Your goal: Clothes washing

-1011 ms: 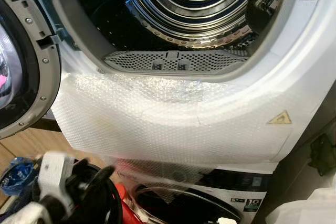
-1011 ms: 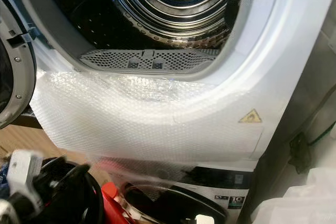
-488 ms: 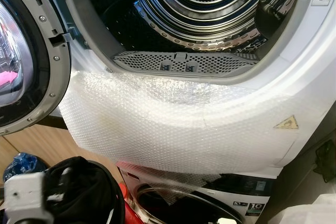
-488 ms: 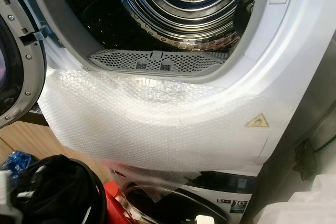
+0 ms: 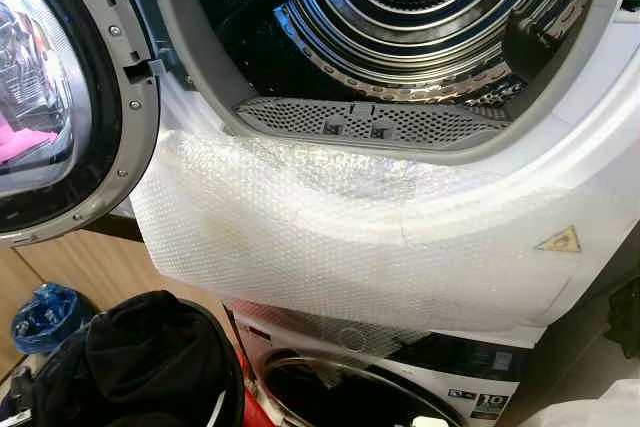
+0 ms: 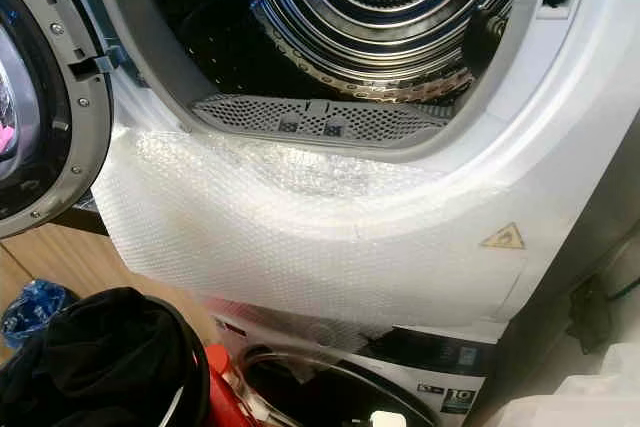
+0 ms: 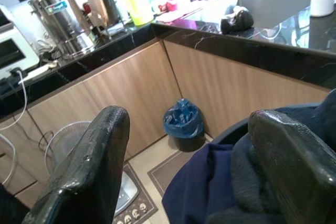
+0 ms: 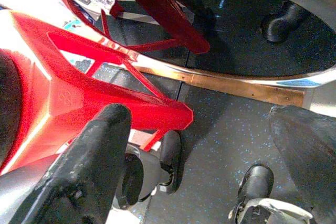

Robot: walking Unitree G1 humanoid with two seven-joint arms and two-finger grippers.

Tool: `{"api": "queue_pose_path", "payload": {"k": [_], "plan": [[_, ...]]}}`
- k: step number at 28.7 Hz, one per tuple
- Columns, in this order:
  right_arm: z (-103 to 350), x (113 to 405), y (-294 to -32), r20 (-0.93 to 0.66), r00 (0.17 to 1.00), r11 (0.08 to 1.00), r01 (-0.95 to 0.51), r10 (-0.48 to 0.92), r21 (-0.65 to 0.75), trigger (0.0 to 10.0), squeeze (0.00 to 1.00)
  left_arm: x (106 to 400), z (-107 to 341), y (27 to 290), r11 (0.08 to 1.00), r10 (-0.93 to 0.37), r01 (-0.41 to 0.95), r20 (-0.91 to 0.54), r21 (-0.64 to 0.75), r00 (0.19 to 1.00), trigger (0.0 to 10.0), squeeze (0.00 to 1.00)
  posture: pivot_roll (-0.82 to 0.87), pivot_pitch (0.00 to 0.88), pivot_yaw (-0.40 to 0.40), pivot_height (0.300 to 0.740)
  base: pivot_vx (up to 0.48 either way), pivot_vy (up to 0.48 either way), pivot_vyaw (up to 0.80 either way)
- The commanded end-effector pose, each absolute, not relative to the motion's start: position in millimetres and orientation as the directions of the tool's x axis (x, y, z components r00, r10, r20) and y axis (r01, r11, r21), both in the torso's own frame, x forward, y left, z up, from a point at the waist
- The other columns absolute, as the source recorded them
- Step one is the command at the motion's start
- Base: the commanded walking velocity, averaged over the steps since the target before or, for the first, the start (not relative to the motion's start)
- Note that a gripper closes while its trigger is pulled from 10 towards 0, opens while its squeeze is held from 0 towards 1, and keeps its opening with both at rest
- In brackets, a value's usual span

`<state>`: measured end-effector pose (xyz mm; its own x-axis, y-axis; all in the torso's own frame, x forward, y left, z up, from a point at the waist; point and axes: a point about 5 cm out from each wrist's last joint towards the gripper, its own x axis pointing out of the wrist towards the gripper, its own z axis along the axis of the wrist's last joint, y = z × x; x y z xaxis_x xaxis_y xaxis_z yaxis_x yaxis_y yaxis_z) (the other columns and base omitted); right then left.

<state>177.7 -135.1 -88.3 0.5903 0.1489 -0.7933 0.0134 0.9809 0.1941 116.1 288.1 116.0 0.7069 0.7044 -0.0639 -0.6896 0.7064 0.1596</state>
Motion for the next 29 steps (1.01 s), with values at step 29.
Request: {"api": "queue_pose_path", "payload": {"k": [29], "plan": [[-85.8, 183.6, -133.4, -0.792, 0.587, 0.982, -0.023, 0.167, 0.19, 10.0, 0.0, 107.8, 97.3, 291.1, 0.666, 0.745, -0.733, -0.07, 0.143, 0.663, 10.0, 0.0, 0.37, 0.0, 0.057, 0.74, 0.0, 0.0, 0.0]]}}
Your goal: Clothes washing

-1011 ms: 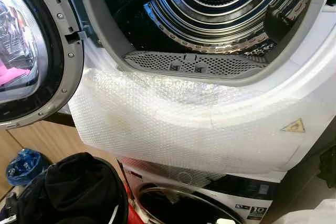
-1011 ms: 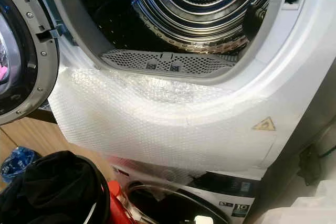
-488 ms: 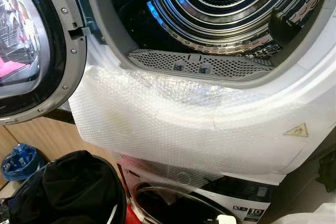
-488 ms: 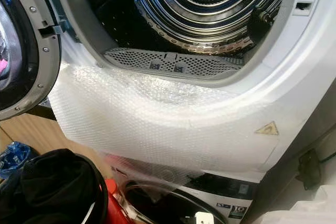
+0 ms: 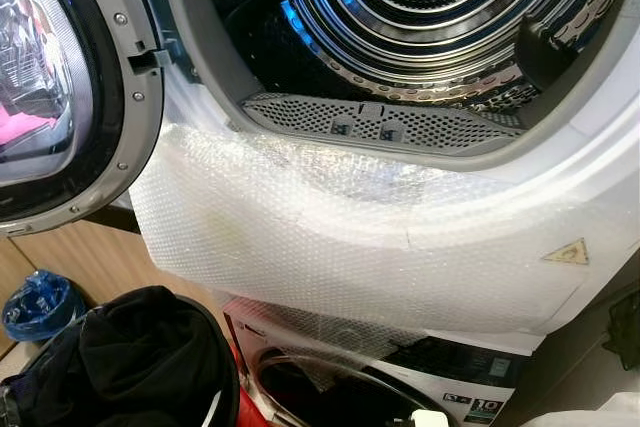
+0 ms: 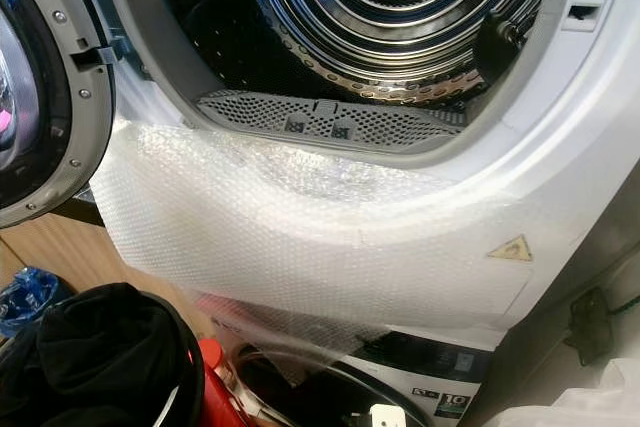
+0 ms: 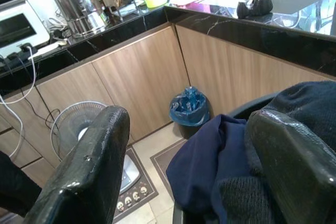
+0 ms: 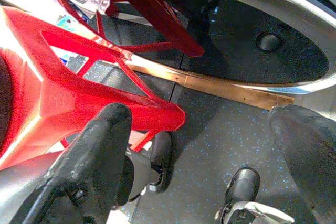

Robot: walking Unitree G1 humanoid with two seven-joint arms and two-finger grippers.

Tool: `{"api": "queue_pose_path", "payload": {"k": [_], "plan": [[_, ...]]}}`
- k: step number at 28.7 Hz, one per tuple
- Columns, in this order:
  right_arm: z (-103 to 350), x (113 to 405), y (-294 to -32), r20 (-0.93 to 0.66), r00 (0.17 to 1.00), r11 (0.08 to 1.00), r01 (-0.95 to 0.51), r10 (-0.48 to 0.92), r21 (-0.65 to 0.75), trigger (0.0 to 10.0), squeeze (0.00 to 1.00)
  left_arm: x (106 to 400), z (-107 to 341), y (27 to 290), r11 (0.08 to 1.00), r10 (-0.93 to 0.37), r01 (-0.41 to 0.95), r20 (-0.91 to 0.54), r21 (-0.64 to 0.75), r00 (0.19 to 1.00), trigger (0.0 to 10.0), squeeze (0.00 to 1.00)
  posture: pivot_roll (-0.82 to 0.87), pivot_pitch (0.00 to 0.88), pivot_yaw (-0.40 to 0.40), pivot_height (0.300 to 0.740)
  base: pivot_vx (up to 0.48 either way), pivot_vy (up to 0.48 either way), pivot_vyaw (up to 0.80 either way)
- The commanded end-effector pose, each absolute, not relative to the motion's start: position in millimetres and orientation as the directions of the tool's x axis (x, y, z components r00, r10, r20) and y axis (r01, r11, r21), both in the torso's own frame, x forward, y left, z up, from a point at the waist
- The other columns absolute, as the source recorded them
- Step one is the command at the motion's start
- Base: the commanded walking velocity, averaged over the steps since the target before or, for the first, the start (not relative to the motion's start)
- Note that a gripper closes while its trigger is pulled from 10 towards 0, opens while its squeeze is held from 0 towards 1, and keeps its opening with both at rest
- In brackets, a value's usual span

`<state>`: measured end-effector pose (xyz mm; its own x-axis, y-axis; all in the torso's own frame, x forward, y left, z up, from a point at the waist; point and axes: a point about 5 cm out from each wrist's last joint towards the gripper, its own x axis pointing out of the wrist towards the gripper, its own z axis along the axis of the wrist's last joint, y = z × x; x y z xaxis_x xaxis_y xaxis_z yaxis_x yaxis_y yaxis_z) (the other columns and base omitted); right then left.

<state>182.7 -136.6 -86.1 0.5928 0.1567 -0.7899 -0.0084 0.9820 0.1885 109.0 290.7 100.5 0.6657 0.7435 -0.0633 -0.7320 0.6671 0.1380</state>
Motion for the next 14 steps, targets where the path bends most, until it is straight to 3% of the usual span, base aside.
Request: {"api": "queue_pose_path", "payload": {"k": [1, 14], "plan": [[-85.2, 184.9, -133.1, -0.79, 0.59, 0.981, -0.023, 0.168, 0.191, 10.0, 0.0, 108.2, 97.5, 290.7, 0.665, 0.746, -0.734, -0.069, 0.14, 0.662, 10.0, 0.0, 0.37, 0.0, 0.055, 0.74, 0.0, 0.0, 0.0], [-84.1, 187.1, -129.8, -0.786, 0.592, 0.98, -0.031, 0.177, 0.197, 10.0, 0.0, 108.3, 90.6, 292.1, 0.647, 0.762, -0.754, -0.093, 0.111, 0.641, 10.0, 0.0, 0.38, 0.0, 0.052, 0.74, 0.0, 0.0, 0.0]]}}
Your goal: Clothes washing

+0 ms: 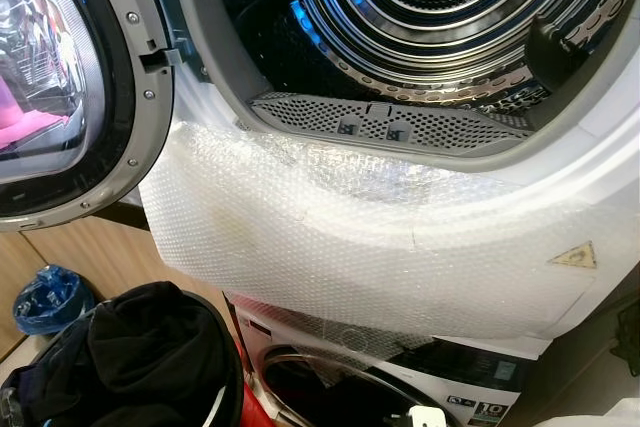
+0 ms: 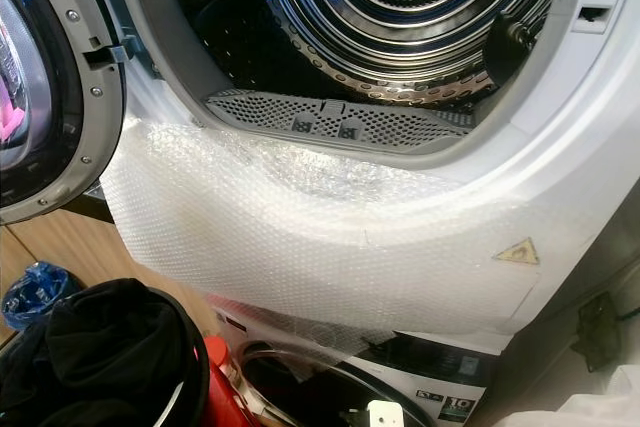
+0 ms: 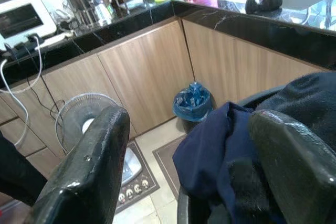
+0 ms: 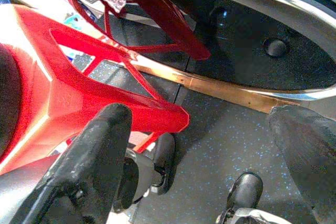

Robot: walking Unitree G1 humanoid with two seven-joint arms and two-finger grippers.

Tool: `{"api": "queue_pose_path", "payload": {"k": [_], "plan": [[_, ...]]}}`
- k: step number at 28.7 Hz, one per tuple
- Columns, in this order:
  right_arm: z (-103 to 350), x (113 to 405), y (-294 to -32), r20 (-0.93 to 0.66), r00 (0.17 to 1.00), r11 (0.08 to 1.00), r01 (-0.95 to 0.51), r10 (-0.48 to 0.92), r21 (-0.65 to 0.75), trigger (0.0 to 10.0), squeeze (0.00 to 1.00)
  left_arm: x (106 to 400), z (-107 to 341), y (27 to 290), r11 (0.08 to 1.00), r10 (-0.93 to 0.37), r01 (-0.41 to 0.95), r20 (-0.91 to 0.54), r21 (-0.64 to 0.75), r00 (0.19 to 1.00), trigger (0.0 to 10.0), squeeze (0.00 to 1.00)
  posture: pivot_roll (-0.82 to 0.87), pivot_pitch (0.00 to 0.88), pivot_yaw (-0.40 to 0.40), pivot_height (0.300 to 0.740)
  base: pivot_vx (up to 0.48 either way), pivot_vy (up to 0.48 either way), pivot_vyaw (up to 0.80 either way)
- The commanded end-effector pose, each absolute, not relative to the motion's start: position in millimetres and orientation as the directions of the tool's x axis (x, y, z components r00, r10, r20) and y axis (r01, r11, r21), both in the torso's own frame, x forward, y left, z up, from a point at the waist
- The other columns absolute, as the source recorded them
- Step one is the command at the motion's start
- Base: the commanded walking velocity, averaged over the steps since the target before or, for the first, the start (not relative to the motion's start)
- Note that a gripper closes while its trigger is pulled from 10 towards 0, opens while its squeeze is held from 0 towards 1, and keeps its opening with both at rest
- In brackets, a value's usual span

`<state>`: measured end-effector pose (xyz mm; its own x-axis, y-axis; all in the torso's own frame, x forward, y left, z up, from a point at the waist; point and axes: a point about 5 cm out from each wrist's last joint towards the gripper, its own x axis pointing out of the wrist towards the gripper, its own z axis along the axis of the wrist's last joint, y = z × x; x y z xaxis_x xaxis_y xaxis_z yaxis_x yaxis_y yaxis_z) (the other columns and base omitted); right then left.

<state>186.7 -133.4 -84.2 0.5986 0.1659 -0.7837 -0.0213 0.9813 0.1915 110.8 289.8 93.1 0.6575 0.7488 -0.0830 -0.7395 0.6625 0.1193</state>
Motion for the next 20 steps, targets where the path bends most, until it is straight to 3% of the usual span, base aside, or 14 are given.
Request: {"api": "queue_pose_path", "payload": {"k": [1, 7, 8, 9, 17, 18, 19, 20], "plan": [[-83.9, 187.4, -130.1, -0.786, 0.593, 0.98, -0.031, 0.177, 0.197, 10.0, 0.0, 108.5, 89.4, 291.9, 0.649, 0.761, -0.754, -0.099, 0.106, 0.641, 10.0, 0.0, 0.38, 0.0, 0.052, 0.74, 0.0, 0.0, 0.0], [-83.6, 188.0, -133.9, -0.784, 0.598, 0.981, -0.026, 0.168, 0.191, 10.0, 0.0, 112.5, 88.0, 281.1, 0.719, 0.695, -0.692, -0.104, 0.069, 0.712, 10.0, 0.0, 0.37, 0.0, 0.053, 0.74, 0.0, 0.0, 0.0], [-83.8, 187.6, -134.1, -0.784, 0.598, 0.981, -0.024, 0.168, 0.192, 10.0, 0.0, 111.8, 86.7, 279.6, 0.729, 0.684, -0.682, -0.106, 0.064, 0.721, 10.0, 0.96, 0.37, 0.0, 0.053, 0.74, 0.0, 0.0, 0.0], [-83.9, 187.4, -134.1, -0.784, 0.598, 0.981, -0.023, 0.168, 0.192, 10.0, 0.0, 111.9, 86.3, 278.8, 0.734, 0.679, -0.676, -0.106, 0.064, 0.727, 10.0, 1.0, 0.37, 0.0, 0.053, 0.74, 0.0, 0.0, 0.0], [-84.7, 185.7, -132.6, -0.785, 0.594, 0.98, -0.025, 0.173, 0.197, 10.0, 0.0, 116.9, 76.0, 268.4, 0.79, 0.611, -0.61, -0.154, 0.06, 0.776, 10.0, 1.0, 0.37, 0.0, 0.054, 0.74, 0.0, 0.0, 0.0], [-84.6, 185.8, -132.7, -0.785, 0.595, 0.98, -0.025, 0.172, 0.196, 10.0, 0.0, 116.5, 74.9, 268.2, 0.791, 0.61, -0.608, -0.16, 0.062, 0.776, 10.0, 0.31, 0.37, 0.0, 0.054, 0.74, 0.0, 0.0, 0.0], [-84.5, 185.9, -132.8, -0.785, 0.595, 0.98, -0.025, 0.172, 0.196, 10.0, 0.0, 116.3, 74.3, 268.0, 0.792, 0.609, -0.608, -0.162, 0.063, 0.777, 10.0, 0.31, 0.37, 0.0, 0.054, 0.74, 0.0, 0.0, 0.0], [-84.4, 186.2, -133.0, -0.784, 0.596, 0.98, -0.025, 0.172, 0.196, 10.0, 0.0, 116.6, 74.1, 267.7, 0.794, 0.606, -0.604, -0.162, 0.064, 0.779, 10.0, 0.0, 0.37, 0.0, 0.055, 0.74, 0.0, 0.0, 0.0]]}}
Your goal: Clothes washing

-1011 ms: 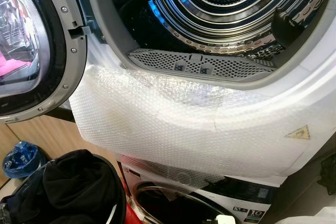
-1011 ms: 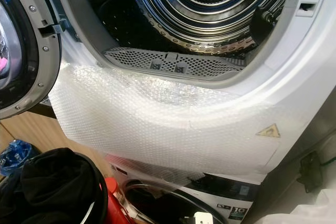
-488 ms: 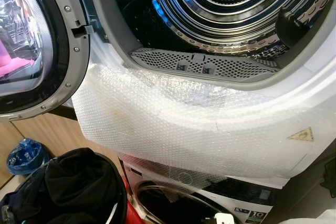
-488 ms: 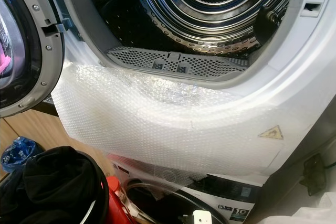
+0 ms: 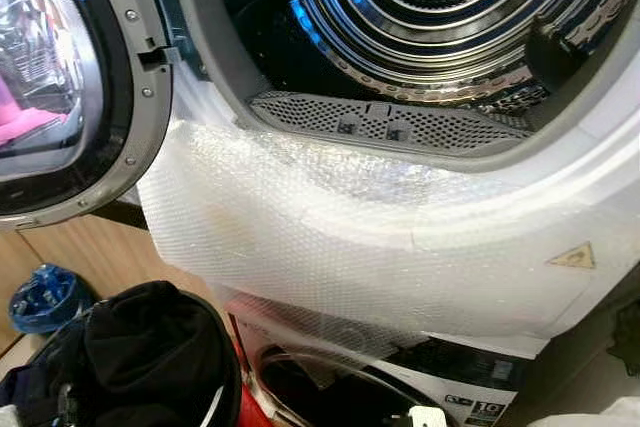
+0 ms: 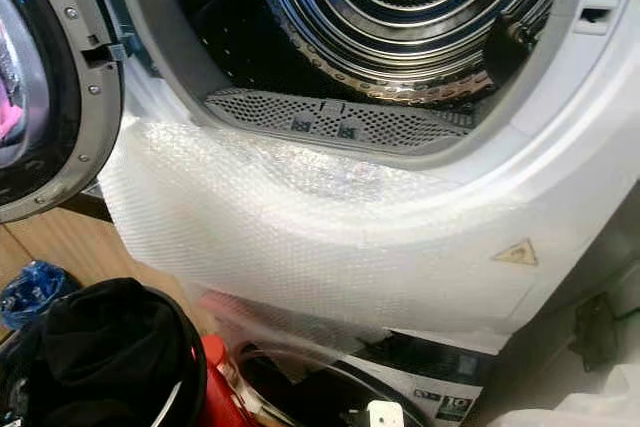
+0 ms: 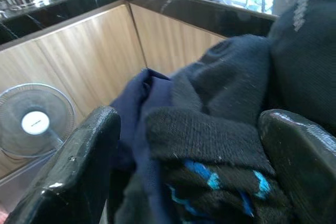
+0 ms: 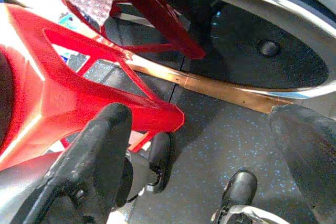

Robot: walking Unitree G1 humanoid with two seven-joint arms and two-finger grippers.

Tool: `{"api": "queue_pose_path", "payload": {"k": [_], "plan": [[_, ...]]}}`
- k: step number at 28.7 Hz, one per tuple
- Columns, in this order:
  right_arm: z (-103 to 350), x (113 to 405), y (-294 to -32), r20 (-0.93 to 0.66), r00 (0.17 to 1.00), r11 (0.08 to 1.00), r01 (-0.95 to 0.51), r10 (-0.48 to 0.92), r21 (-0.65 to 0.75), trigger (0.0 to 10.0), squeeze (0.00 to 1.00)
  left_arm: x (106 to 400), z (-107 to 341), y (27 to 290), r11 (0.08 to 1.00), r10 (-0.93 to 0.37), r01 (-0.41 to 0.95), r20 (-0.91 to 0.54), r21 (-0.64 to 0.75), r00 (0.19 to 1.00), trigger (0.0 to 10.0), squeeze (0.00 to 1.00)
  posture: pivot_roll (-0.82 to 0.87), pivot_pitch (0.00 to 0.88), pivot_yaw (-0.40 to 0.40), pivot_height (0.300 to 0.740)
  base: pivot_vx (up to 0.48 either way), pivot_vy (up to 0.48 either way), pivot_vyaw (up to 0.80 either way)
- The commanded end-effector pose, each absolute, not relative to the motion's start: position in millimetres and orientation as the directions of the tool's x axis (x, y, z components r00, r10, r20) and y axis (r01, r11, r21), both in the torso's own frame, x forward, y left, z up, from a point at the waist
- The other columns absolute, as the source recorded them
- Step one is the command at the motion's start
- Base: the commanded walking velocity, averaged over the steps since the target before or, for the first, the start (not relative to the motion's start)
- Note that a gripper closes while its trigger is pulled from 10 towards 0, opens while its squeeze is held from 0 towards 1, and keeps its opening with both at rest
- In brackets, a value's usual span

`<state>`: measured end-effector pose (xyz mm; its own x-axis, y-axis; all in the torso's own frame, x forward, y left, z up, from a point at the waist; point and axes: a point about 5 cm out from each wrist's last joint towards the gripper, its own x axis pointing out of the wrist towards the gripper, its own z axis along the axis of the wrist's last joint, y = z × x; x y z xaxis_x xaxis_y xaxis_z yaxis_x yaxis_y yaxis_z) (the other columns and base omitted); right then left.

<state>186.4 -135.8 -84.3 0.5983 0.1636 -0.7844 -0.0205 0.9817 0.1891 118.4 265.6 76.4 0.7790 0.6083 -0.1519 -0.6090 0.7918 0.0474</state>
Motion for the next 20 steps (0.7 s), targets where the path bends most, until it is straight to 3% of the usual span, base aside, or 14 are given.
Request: {"api": "queue_pose_path", "payload": {"k": [1, 17, 18, 19, 20], "plan": [[-84.3, 186.3, -133.2, -0.784, 0.597, 0.98, -0.025, 0.172, 0.195, 10.0, 0.0, 116.9, 74.0, 267.5, 0.796, 0.603, -0.601, -0.161, 0.065, 0.781, 10.0, 0.0, 0.37, 0.0, 0.055, 0.74, 0.0, 0.0, 0.0], [-83.0, 189.1, -132.4, -0.78, 0.6, 0.98, -0.039, 0.178, 0.193, 10.0, 0.0, 109.7, 61.1, 266.6, 0.794, 0.606, -0.597, -0.229, 0.114, 0.762, 9.7, 0.0, 0.38, 0.0, 0.049, 0.74, 0.0, 0.0, 0.0], [-83.0, 189.0, -132.5, -0.78, 0.6, 0.98, -0.039, 0.178, 0.193, 10.0, 0.0, 109.6, 61.0, 266.4, 0.794, 0.606, -0.598, -0.229, 0.111, 0.762, 5.9, 0.0, 0.38, 0.0, 0.049, 0.74, 0.0, 0.0, 0.0], [-82.9, 189.3, -132.4, -0.78, 0.6, 0.98, -0.04, 0.178, 0.193, 10.0, 0.0, 110.0, 60.9, 265.9, 0.797, 0.601, -0.594, -0.228, 0.106, 0.766, 4.1, 0.0, 0.38, 0.0, 0.047, 0.74, 0.0, 0.0, 0.0], [-82.7, 189.5, -132.2, -0.779, 0.601, 0.98, -0.04, 0.178, 0.193, 10.0, 0.0, 110.6, 60.9, 265.2, 0.801, 0.596, -0.591, -0.227, 0.099, 0.77, 4.1, 0.0, 0.38, 0.0, 0.047, 0.74, 0.0, 0.0, 0.0]]}}
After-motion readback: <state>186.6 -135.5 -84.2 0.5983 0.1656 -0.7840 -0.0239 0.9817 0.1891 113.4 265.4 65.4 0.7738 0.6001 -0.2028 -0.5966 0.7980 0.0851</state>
